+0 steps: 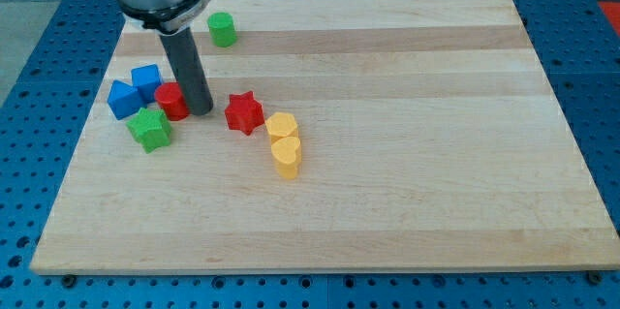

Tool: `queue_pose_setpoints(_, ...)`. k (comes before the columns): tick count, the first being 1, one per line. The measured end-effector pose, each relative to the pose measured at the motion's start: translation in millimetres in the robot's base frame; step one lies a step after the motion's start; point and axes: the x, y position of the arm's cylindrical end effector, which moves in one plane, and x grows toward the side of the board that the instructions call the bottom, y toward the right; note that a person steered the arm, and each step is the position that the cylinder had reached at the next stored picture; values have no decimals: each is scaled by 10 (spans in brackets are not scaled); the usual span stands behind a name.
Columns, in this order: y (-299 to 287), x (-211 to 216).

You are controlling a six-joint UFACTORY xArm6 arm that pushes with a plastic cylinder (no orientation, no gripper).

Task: Push the red star top right to the red circle

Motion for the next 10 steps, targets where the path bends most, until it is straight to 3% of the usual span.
queue_pose_setpoints(3,83,534)
queue_pose_setpoints(6,1173,547)
queue_pose_setpoints(10,926,259)
